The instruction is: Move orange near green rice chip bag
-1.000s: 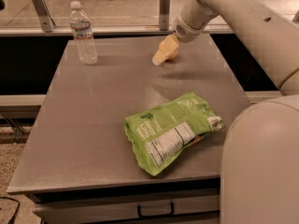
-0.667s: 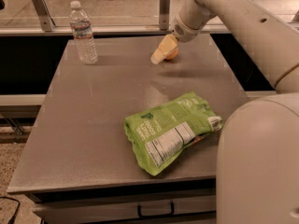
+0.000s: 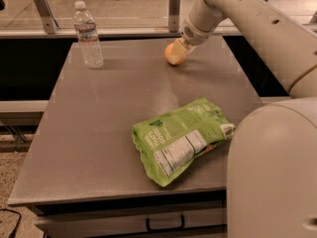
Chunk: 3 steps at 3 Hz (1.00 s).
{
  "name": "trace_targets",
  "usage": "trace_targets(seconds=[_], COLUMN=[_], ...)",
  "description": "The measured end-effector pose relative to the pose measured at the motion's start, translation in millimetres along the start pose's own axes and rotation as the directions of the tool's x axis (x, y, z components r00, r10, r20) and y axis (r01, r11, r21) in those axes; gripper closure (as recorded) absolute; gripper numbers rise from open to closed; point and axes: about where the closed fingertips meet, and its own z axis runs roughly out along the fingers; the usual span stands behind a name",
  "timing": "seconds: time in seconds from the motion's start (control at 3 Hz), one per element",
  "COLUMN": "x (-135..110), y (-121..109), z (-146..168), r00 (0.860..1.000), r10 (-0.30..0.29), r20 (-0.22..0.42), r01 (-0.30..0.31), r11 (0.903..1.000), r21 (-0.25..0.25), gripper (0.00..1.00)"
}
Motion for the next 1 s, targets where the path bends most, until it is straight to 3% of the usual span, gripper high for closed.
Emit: trace_targets(seconds=[0.67,1.0], x=[3.9,23.1], y=[8.5,38.6], z=[-17.7,-51.2], r00=[0.999,0.994], r10=[-0.034,-0.102], r20=[0.02,0.044], r01=[0.035,0.105], r11=[0.9992,0.9915], r21=[-0.02,-0.077], gripper=[1.0,1.0])
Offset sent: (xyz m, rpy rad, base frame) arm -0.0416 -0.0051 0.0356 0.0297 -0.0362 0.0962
